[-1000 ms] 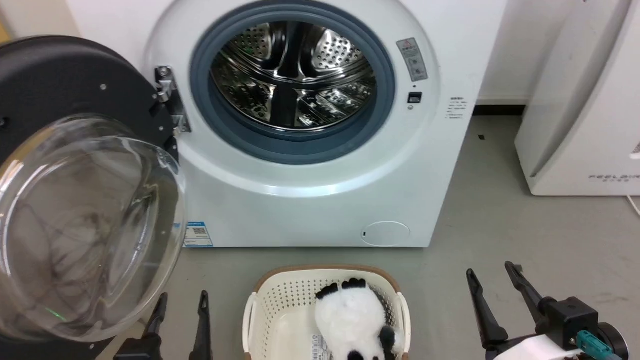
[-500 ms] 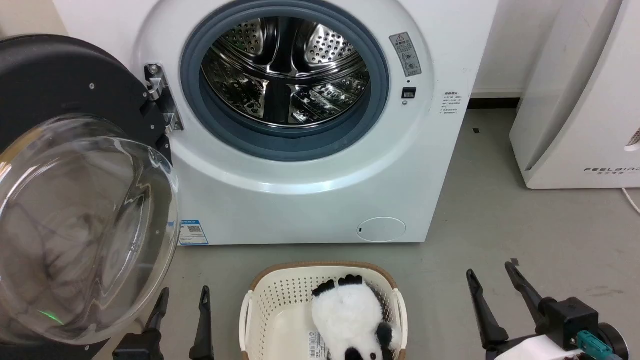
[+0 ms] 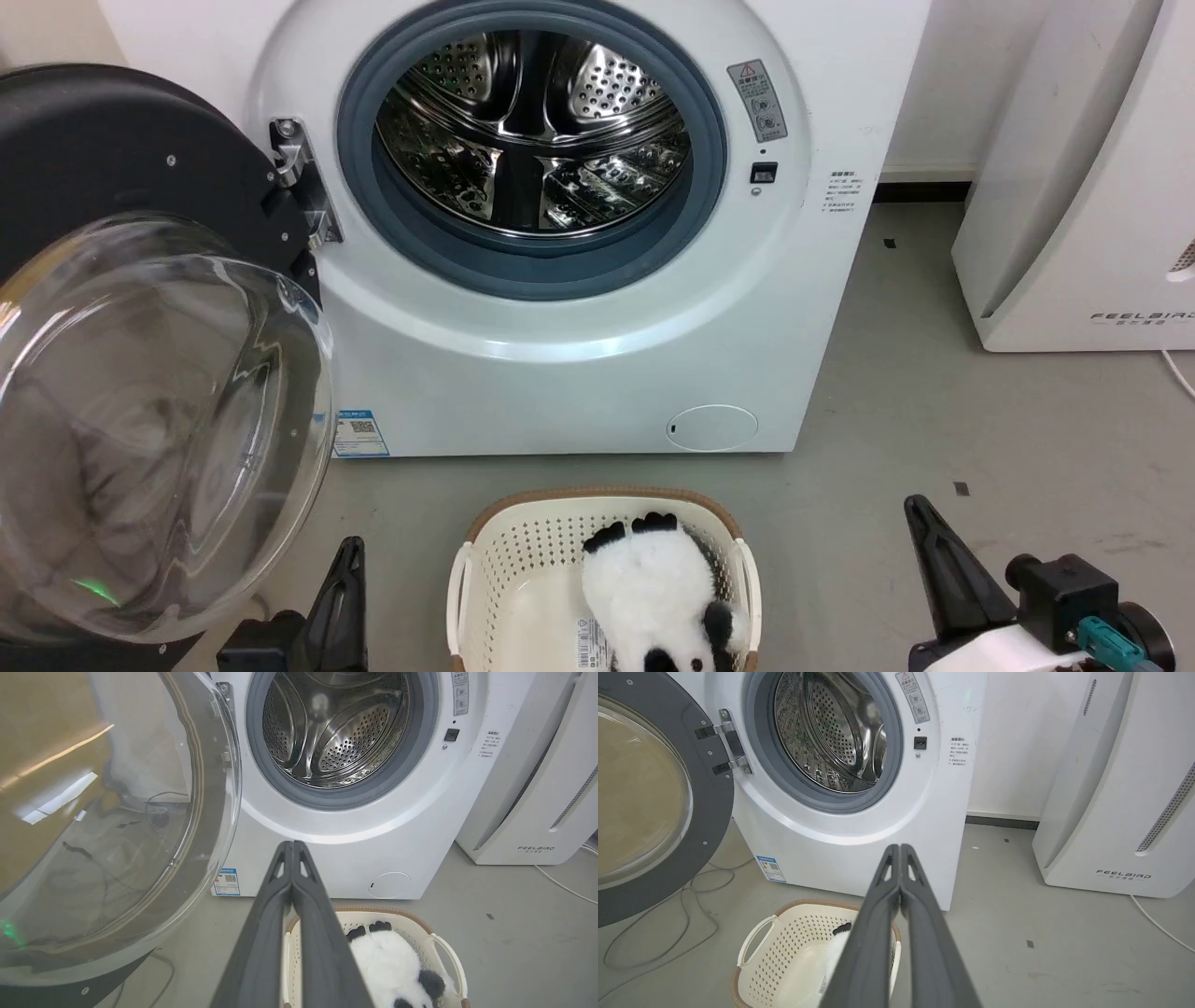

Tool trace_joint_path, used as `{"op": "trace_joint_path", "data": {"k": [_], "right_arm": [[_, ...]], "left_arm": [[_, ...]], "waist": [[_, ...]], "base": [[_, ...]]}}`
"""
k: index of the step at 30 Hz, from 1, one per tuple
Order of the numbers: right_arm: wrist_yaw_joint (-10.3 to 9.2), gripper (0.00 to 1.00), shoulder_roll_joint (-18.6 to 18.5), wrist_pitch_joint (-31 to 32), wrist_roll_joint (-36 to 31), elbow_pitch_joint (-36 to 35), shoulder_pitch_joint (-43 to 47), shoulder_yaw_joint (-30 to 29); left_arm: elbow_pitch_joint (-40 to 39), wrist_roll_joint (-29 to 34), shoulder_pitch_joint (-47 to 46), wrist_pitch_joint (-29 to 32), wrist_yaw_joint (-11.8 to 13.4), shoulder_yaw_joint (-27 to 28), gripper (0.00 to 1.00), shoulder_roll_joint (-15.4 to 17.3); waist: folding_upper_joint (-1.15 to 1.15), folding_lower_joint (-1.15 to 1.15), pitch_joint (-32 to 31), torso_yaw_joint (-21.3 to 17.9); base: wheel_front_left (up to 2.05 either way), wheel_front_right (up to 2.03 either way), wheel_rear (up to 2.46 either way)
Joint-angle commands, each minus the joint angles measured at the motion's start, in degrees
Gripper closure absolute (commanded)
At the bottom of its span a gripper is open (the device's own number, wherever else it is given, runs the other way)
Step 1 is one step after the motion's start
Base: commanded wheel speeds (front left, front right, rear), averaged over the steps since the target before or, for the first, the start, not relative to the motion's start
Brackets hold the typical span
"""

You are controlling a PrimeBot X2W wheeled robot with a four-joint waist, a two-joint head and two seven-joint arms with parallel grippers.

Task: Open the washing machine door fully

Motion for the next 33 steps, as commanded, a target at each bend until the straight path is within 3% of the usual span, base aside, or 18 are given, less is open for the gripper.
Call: {"op": "trace_joint_path", "data": {"k": [1,33], "right_arm": [[0.0,1.0,0.0,0.2,-0.4,0.2,-0.5,-0.1],[0.02,1.0,0.1,0.7,-1.6,0.8,-1.9,-0.8]], "left_arm": [[-0.3,0.7,-0.7,0.3,-0.1,0.3,1.0,-0.1],[-1.6,2.9,-2.5,3.5,-0.6,0.9,1.0,-0.8]], "waist": [[0.0,0.0,0.0,0.0],[0.0,0.0,0.2,0.1]], "base": [[0.0,0.0,0.0],[0.0,0.0,0.0]]}}
